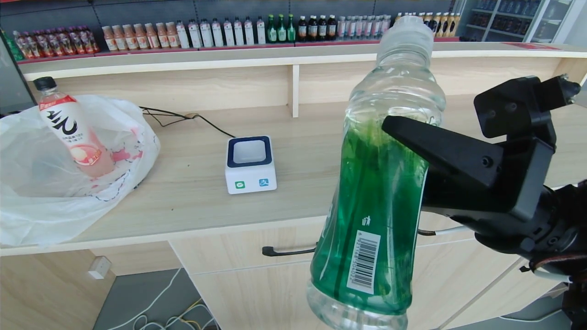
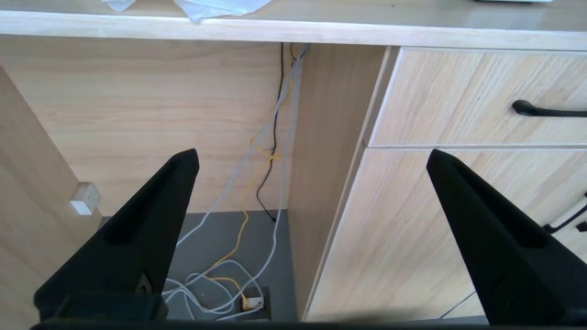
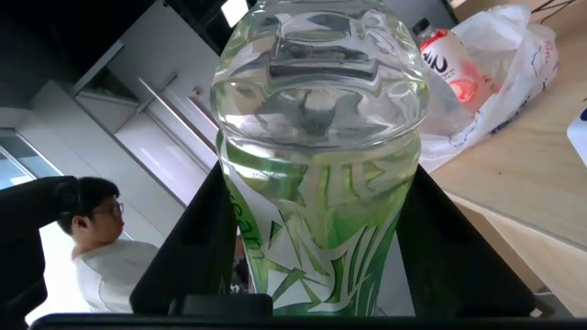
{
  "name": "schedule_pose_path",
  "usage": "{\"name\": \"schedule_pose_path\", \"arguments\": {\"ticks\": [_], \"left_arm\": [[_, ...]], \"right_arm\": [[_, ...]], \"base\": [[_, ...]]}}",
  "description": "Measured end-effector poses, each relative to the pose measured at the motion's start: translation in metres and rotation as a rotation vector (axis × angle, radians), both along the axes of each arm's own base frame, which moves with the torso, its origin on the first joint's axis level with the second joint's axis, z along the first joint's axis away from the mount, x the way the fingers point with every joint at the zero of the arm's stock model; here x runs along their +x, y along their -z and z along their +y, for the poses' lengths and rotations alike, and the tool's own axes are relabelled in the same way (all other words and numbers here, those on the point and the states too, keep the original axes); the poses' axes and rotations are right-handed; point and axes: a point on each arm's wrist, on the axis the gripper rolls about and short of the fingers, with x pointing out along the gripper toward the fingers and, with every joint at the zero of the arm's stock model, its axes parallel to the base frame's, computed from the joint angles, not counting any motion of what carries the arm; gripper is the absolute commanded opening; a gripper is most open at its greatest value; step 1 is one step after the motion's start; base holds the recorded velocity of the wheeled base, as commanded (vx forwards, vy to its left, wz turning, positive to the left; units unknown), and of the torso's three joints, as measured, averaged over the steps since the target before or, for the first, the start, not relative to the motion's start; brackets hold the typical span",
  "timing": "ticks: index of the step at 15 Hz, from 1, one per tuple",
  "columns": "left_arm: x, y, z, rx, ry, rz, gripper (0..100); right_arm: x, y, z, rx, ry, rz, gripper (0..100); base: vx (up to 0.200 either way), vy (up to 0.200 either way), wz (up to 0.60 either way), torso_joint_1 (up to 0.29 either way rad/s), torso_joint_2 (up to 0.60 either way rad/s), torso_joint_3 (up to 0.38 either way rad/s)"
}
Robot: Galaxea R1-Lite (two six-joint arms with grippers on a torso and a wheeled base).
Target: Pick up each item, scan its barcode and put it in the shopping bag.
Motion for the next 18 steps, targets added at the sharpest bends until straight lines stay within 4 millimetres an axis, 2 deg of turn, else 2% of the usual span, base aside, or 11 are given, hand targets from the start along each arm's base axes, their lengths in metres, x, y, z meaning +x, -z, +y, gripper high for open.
{"name": "schedule_pose_path", "arguments": {"ticks": [7,14,16,18], "left_arm": [[0.000,0.000,0.000,0.000,0.000,0.000,100],[0.000,0.000,0.000,0.000,0.000,0.000,100],[0.000,0.000,0.000,0.000,0.000,0.000,100],[0.000,0.000,0.000,0.000,0.000,0.000,100]], "right_arm": [[-0.005,0.003,-0.005,-0.025,0.040,-0.068,0],[-0.006,0.020,-0.009,-0.121,0.163,-0.221,0],[0.000,0.024,-0.013,-0.157,0.311,-0.301,0],[0.008,0.028,-0.015,-0.198,0.514,-0.285,0]], "base": [[0.000,0.000,0.00,0.000,0.00,0.000],[0.000,0.000,0.00,0.000,0.00,0.000],[0.000,0.000,0.00,0.000,0.00,0.000],[0.000,0.000,0.00,0.000,0.00,0.000]]}}
